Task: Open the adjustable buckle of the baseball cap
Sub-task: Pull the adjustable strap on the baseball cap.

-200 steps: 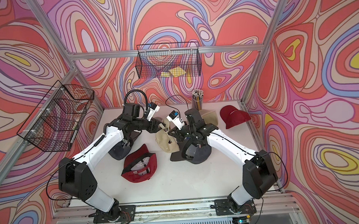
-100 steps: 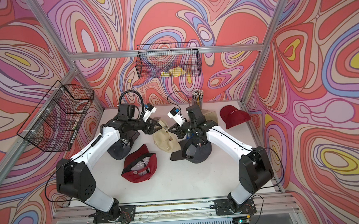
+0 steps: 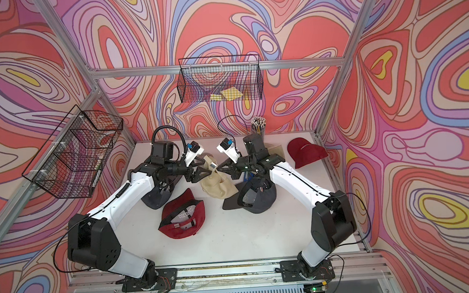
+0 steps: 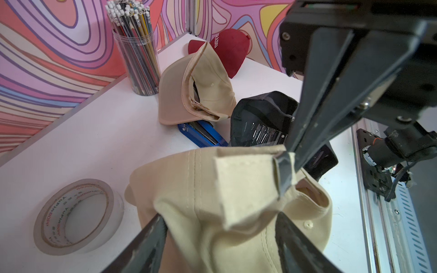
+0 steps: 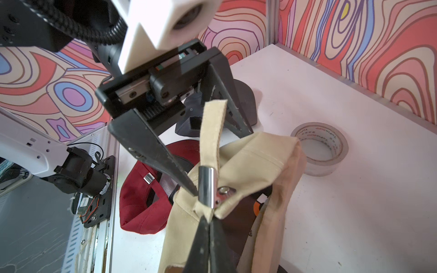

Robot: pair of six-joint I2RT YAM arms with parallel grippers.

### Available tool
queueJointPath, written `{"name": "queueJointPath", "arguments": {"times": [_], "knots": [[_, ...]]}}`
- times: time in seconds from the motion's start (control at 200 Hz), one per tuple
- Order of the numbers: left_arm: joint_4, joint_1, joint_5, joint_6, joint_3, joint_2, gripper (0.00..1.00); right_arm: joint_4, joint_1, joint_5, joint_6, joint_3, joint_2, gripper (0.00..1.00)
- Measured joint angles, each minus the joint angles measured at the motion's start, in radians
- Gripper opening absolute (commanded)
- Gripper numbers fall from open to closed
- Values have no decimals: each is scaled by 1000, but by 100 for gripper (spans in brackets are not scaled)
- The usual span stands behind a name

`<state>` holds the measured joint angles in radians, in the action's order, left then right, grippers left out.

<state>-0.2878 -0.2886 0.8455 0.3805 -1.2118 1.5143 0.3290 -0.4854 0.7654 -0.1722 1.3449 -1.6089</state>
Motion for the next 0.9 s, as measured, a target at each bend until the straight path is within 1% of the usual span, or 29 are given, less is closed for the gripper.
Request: {"name": "queueJointPath", "arguments": {"times": [0.115, 0.29, 0.546, 0.821, 0.896], "knots": [[46, 0, 14, 20, 47, -47, 73, 2, 0, 15, 0, 2, 0, 0], [92, -13, 22, 75, 71, -90, 67, 4, 0, 39, 0, 8, 0, 0], [96, -39, 10, 144, 73, -97, 60, 5, 0, 71, 1, 12, 0, 0], [85, -53, -17, 185, 73, -97, 59, 4, 1, 112, 1, 12, 0, 0], [86, -58, -27, 188, 73, -97, 57, 4, 1, 126, 1, 12, 0, 0]]}}
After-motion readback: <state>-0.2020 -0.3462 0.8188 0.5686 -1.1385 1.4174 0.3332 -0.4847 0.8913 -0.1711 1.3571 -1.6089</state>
